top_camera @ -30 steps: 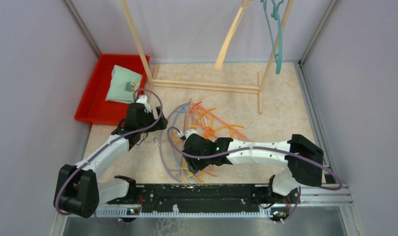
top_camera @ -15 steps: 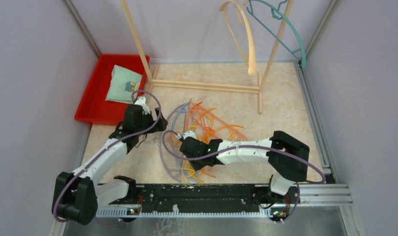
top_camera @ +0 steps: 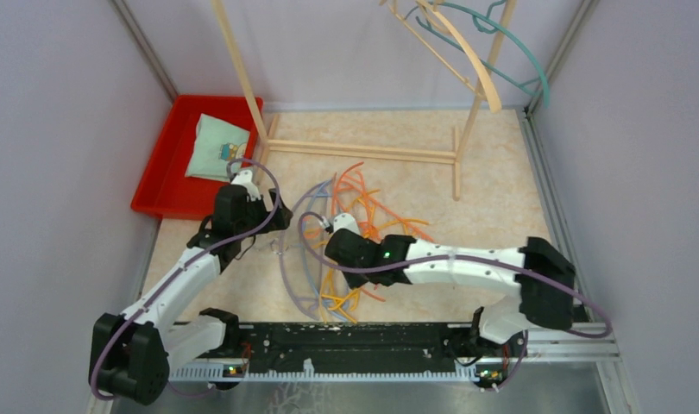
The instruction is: Organize the hangers
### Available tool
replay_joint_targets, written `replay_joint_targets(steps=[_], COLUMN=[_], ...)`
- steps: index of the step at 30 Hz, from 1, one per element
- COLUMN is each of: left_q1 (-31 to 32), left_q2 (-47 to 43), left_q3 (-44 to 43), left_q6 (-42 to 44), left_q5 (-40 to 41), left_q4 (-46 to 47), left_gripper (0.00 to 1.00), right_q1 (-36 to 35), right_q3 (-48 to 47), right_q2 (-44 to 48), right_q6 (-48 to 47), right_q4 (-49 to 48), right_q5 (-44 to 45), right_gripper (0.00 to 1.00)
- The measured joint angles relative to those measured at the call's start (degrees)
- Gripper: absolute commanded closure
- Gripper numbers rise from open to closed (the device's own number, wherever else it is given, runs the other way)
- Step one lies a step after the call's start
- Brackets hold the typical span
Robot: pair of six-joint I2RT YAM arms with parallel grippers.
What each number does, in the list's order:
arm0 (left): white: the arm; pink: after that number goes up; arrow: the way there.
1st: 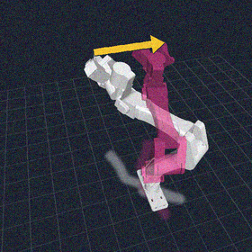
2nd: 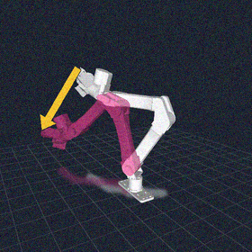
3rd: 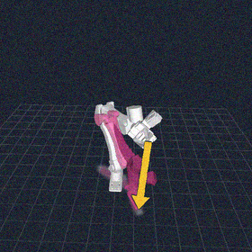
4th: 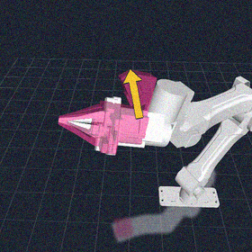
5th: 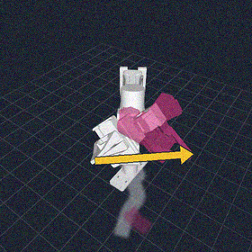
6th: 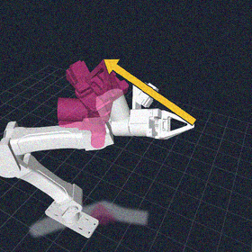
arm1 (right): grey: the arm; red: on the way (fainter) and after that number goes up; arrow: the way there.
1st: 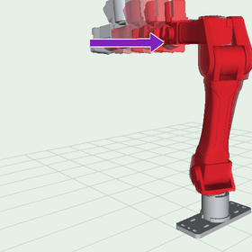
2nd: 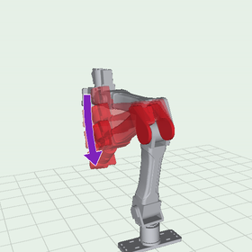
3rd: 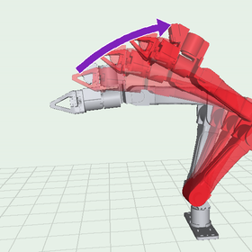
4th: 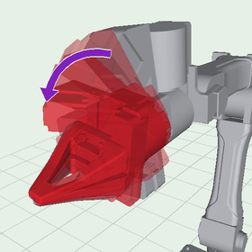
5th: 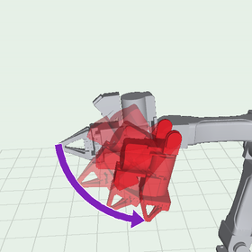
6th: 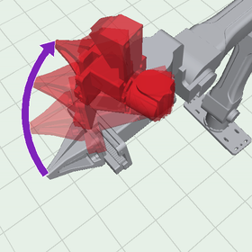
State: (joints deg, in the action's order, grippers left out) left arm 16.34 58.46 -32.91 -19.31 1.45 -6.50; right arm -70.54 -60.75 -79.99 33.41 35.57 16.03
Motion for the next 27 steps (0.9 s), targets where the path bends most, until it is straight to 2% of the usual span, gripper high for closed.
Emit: replay_joint_targets(steps=[3,7,10,13,20,24,27], left_q1=[0.0,-0.11,-0.11,-0.11,-0.11,-0.11,-0.11], left_q2=[-2.45,-5.86,-6.49,-6.01,-5.27,-5.42,-6.08], left_q3=[0.0,0.02,0.04,0.04,-0.44,-1.6,-1.7], left_q6=[-0.35,-0.85,-1.22,-1.51,-1.7,-1.66,-1.64], left_q5=[2.19,4.87,5.42,5.42,5.46,5.88,6.32], left_q4=[-0.28,-0.28,0.11,0.09,0.07,0.07,0.0], left_gripper=[0.0,0.0,0.0,0.0,0.0,0.0,0.0], right_q1=[1.81,9.7,16.48,20.22,21.49,23.34,25.81], right_q3=[-0.11,-0.2,-3.76,-14.71,-43.17,-52.02,-53.55], right_q2=[8.22,18.03,19.12,13.22,-5.86,-13.92,-16.85], right_q6=[2.58,5.33,5.77,5.05,1.53,1.09,1.31], right_q4=[2.36,3.23,2.95,1.84,-4.28,-5.22,-6.69], right_q5=[-0.35,-3.96,-9.09,-14.23,-25.73,-31.34,-34.03], right_gripper=[1.0,1.0,1.0,1.0,1.0,1.0,1.0])
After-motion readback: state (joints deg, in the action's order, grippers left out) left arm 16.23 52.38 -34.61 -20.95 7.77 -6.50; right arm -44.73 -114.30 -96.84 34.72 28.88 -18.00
